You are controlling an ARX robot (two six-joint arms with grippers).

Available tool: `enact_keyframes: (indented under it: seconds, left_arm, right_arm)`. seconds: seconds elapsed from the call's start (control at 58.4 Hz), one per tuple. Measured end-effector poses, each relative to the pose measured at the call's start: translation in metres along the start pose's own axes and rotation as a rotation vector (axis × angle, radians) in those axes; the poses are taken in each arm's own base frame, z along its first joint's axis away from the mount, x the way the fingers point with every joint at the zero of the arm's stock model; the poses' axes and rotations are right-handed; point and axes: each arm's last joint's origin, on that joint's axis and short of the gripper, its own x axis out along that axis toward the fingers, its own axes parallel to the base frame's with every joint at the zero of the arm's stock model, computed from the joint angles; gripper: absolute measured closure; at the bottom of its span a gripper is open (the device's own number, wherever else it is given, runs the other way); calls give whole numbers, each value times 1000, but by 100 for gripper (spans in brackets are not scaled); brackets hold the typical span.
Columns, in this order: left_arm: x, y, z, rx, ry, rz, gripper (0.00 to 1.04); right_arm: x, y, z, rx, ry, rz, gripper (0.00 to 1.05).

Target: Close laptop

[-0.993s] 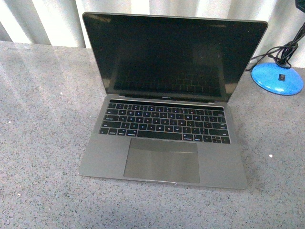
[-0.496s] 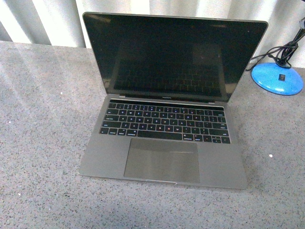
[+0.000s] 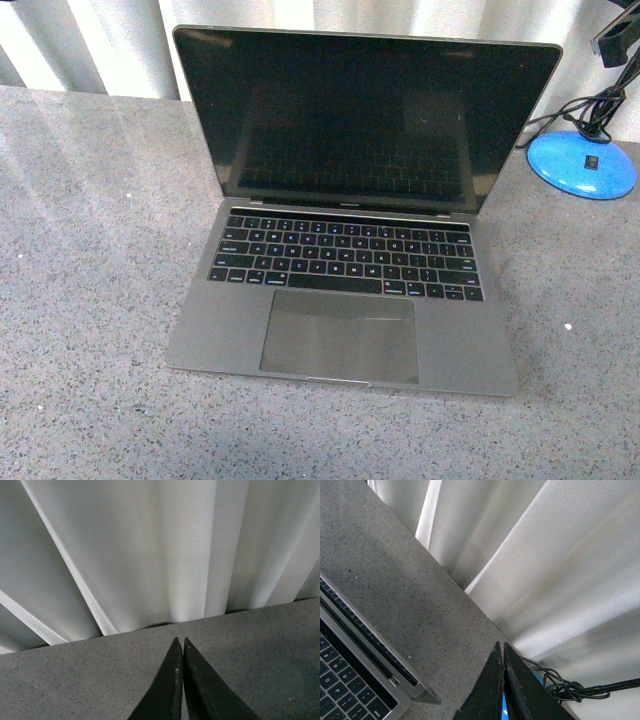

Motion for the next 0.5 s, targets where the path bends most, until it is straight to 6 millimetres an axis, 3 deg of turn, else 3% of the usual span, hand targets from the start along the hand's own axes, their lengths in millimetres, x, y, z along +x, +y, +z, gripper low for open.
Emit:
enact_keyframes:
  seconds: [0.24,0.496]
  left_arm:
    - [13,-8,-1,-18,57,-39,101]
    - [14,-13,1,-51,63,-55,101]
  right_arm:
    - [22,-6,8,8,15,18,104]
    - [38,6,14,-13,13,46,104]
